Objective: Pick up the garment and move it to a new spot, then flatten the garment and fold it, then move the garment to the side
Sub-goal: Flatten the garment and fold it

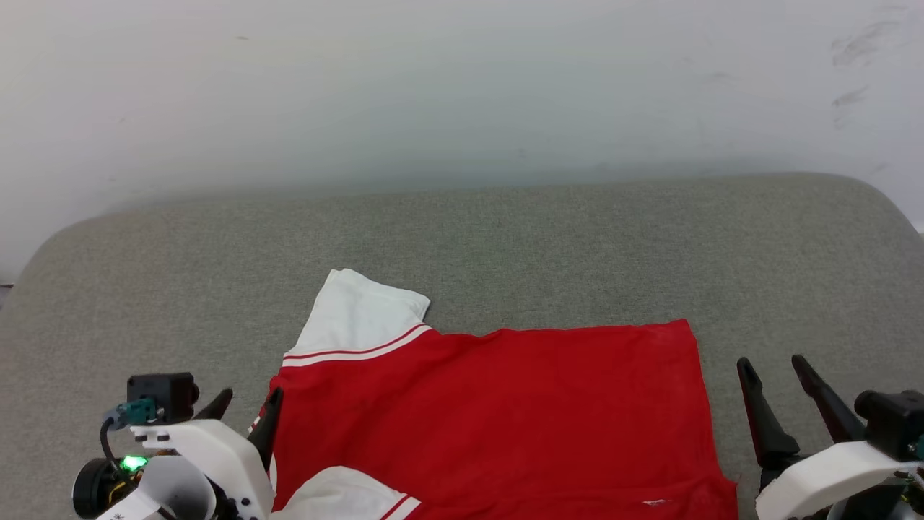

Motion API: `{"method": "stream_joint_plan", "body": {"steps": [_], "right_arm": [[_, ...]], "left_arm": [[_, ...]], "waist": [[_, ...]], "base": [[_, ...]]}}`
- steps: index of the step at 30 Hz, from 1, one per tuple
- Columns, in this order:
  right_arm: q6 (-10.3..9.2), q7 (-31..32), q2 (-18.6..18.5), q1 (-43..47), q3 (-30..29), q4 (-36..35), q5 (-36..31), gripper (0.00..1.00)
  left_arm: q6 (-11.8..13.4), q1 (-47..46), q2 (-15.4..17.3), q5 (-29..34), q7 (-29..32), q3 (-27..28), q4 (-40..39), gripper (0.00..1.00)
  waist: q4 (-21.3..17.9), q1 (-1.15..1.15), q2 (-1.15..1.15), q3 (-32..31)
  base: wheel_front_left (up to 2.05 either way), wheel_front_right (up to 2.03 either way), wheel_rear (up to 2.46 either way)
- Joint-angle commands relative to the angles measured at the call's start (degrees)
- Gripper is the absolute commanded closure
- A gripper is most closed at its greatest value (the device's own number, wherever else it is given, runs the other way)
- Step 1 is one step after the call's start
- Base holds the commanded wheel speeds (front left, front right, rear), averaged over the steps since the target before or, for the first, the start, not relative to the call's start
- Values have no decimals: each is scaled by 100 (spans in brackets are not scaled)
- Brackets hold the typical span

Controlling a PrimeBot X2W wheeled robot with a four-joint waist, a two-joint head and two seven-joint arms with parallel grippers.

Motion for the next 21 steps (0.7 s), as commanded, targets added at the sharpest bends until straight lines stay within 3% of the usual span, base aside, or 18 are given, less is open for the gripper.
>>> {"method": "stream_joint_plan", "body": {"steps": [1, 5, 10, 21], "right_arm": [[-5, -86, 50, -99, -17, -118, -55, 0], [-5, -171, 108, -322, 31, -446, -210, 0], [-5, -268, 179, -690, 85, -632, -284, 0], [-5, -527, 280, -1317, 393, -360, -250, 0]], "left_arm": [[65, -157, -57, 105, -110, 12, 24, 0], [96, -663, -168, 268, -306, 118, 187, 0], [-108, -1529, -267, 369, -229, 104, 593, 0], [-941, -3376, 18, 91, 1319, -57, 1841, 0]], "waist": [[-75, 0, 0, 90], [-244, 0, 0, 489], [-448, 0, 0, 1173], [-895, 0, 0, 2201]], "base": [[0, 0, 0], [0, 0, 0], [0, 0, 0], [0, 0, 0]]}}
